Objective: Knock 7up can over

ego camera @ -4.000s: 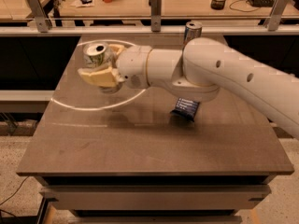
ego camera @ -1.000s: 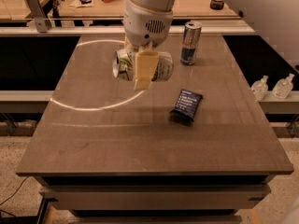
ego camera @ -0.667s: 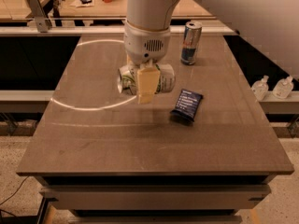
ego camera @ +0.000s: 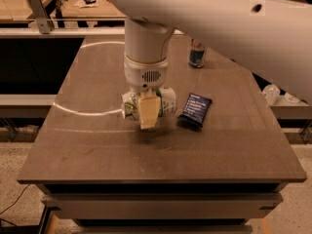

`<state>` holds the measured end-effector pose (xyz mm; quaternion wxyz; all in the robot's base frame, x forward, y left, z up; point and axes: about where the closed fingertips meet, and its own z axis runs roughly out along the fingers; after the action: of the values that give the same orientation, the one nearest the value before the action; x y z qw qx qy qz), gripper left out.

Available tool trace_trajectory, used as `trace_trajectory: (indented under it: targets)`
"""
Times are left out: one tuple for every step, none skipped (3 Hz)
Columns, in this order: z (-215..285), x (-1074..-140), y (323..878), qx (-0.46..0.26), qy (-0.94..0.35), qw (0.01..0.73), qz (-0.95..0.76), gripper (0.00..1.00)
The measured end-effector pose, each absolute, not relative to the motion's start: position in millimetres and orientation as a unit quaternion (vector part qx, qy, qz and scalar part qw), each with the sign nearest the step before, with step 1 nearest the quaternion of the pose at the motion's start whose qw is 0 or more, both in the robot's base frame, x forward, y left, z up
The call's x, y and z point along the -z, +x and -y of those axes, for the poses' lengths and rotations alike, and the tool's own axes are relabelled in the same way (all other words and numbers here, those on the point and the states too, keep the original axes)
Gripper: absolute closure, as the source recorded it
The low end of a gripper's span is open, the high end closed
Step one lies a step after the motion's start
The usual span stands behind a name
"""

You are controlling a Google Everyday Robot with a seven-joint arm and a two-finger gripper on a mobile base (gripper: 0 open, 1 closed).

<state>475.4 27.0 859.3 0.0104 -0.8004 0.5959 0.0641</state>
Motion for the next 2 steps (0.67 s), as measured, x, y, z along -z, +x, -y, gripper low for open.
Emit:
trace_trajectory:
  targets:
    - [-32.9, -842.2, 471.8, -0.066, -0.799, 0.002, -0.598, 1.0]
    - [-36.8, -835.0, 472.0, -0.061, -0.79, 0.019, -0.61, 0.87]
